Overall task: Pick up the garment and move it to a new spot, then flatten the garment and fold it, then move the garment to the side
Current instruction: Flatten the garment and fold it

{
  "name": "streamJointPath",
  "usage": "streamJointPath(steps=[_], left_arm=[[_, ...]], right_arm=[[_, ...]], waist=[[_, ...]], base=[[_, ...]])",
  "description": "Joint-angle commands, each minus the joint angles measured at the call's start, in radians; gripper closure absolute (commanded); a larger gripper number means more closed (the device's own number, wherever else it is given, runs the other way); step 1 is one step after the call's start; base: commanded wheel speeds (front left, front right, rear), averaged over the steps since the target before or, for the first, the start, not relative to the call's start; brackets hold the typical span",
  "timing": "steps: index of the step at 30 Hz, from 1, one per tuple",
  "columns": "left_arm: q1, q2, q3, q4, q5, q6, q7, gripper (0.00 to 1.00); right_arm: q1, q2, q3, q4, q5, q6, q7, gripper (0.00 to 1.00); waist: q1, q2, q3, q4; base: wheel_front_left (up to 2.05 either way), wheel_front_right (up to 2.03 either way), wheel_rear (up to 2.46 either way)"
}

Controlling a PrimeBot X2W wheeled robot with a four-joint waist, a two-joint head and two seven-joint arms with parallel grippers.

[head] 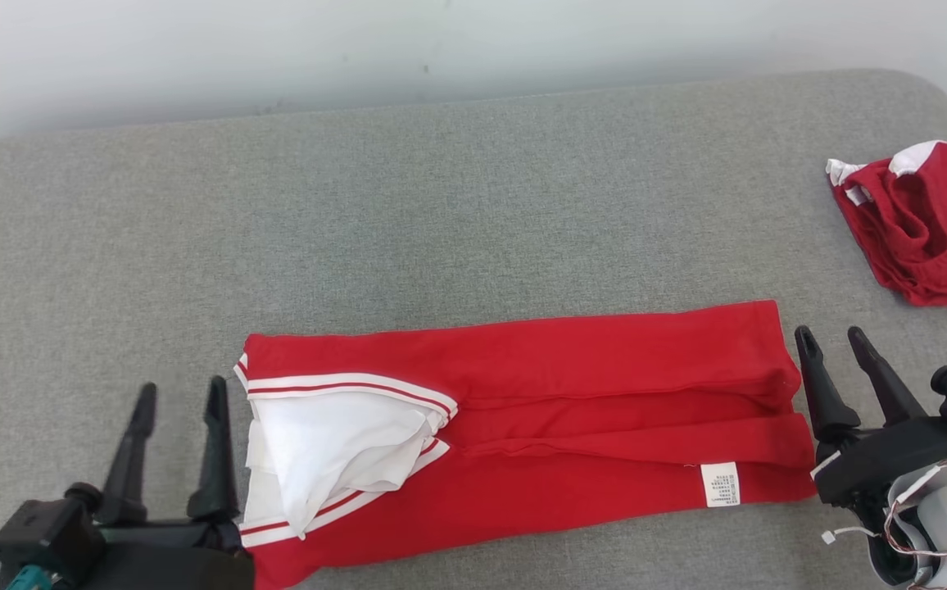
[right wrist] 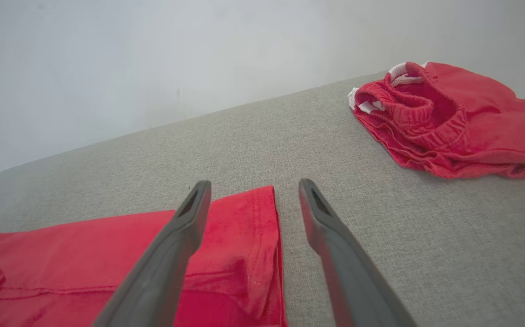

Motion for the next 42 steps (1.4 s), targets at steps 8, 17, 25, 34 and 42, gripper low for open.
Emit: streamJointPath(steps=[8,17,25,34,42], left_arm=[[0.046,-0.150,0.203,-0.024,0.253,-0.082,-0.002,0.00],[0.068,-0.222,0.299,0.025,0.351,-0.163,-0.001,0.00],[0.077,-0.230,0.316,0.050,0.377,-0.183,-0.001,0.00],[0.085,-0.231,0.300,0.052,0.381,-0.178,-0.001,0.00],[0.109,-0.231,0.304,0.045,0.383,-0.175,-0.001,0.00]], right_arm=[[-0.047,0.028,0.040,0.140,0.060,-0.003,0.002,0.00],[-0.089,0.066,0.094,0.301,0.126,-0.003,0.001,0.00],[-0.098,0.097,0.159,0.387,0.180,-0.003,0.010,1.00],[-0.106,0.005,0.136,0.408,0.219,-0.003,-0.002,1.00],[-0.073,-0.081,0.084,0.358,0.183,-0.003,-0.002,1.00]], waist=[[0.0001,0.0001,0.003,0.022],[0.0001,0.0001,0.001,0.049],[0.0001,0.0001,-0.014,0.054],[0.0001,0.0001,-0.056,0.041],[0.0001,0.0001,-0.093,0.028]], base=[[0.00,0.00,0.00],[0.00,0.00,0.00],[0.00,0.00,0.00],[0.00,0.00,0.00],[0.00,0.00,0.00]])
